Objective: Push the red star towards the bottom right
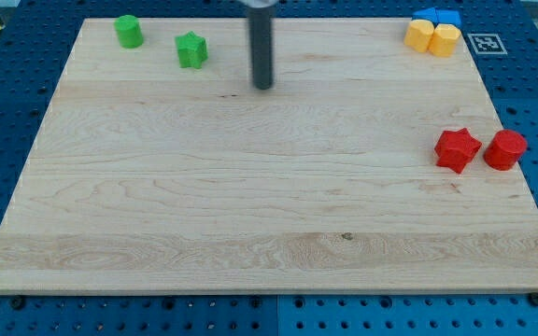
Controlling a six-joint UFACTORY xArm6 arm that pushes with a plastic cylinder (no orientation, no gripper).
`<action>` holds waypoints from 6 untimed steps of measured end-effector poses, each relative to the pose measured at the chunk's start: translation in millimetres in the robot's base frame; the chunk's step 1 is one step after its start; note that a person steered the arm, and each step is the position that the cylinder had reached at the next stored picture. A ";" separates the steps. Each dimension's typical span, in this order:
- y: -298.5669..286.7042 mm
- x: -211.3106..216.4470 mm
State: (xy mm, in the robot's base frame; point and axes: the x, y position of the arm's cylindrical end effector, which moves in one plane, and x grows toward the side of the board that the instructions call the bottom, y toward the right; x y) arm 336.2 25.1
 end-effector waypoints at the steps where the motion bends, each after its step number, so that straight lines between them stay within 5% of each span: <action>1: 102.1 -0.4; 2: 210.5 16.5; 3: 262.0 78.0; 5: 272.5 195.0; 6: 272.5 194.2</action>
